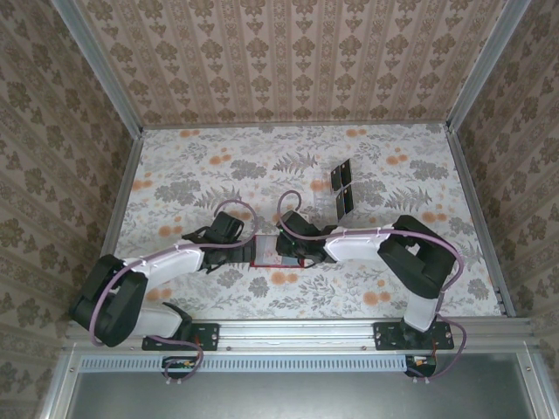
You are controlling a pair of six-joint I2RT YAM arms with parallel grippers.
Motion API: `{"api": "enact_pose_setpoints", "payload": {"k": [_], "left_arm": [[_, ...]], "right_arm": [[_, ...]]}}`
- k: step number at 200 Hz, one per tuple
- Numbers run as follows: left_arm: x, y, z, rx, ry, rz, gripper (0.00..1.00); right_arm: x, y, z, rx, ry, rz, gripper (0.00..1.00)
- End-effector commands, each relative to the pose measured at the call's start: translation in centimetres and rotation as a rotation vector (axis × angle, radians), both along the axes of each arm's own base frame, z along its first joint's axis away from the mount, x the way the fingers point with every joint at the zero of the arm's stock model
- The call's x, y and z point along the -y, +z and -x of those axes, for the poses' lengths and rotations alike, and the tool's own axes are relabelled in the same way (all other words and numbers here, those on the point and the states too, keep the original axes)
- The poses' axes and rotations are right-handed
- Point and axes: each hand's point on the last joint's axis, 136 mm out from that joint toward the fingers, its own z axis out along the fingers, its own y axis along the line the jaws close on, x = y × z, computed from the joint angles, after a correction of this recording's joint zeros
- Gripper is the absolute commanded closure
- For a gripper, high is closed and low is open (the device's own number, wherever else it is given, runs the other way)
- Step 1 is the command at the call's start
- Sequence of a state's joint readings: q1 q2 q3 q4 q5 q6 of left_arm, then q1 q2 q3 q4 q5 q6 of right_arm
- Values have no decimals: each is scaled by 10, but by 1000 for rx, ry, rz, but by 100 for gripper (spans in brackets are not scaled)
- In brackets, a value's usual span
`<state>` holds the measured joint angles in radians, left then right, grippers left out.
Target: Put the credit cards into the card holder
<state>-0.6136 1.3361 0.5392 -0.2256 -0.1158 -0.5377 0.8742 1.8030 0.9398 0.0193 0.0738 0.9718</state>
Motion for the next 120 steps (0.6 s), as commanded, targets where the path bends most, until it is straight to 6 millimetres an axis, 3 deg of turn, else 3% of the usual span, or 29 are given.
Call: {"api": "enact_pose_setpoints", "payload": {"k": [1,120], "left_arm": [[9,-14,5,-42,-37,33,0],[22,-20,5,-56,-71,53,0]], "right_arm": [[-12,1,-2,-10,16,-26,81],[-45,11,0,-21,46,-111,82]]}}
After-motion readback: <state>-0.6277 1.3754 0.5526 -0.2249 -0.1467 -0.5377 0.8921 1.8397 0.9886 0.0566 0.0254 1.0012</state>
